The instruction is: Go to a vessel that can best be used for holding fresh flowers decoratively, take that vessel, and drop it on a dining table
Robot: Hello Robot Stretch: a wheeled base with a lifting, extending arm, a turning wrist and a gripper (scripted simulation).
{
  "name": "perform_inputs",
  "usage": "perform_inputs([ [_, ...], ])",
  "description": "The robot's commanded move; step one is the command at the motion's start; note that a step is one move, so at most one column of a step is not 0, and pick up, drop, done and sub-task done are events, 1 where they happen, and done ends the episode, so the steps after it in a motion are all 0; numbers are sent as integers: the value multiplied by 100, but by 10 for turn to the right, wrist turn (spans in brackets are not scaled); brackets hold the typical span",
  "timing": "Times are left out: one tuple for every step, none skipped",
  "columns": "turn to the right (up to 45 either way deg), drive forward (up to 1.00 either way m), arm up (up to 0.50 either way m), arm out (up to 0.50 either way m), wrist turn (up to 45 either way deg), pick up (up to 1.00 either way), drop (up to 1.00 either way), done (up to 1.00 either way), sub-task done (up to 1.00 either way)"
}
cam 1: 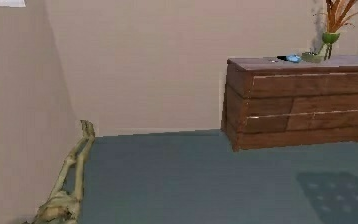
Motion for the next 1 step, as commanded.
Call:
perform_inputs([
  [-30,0,0,0,0,0,0,0,0],
])
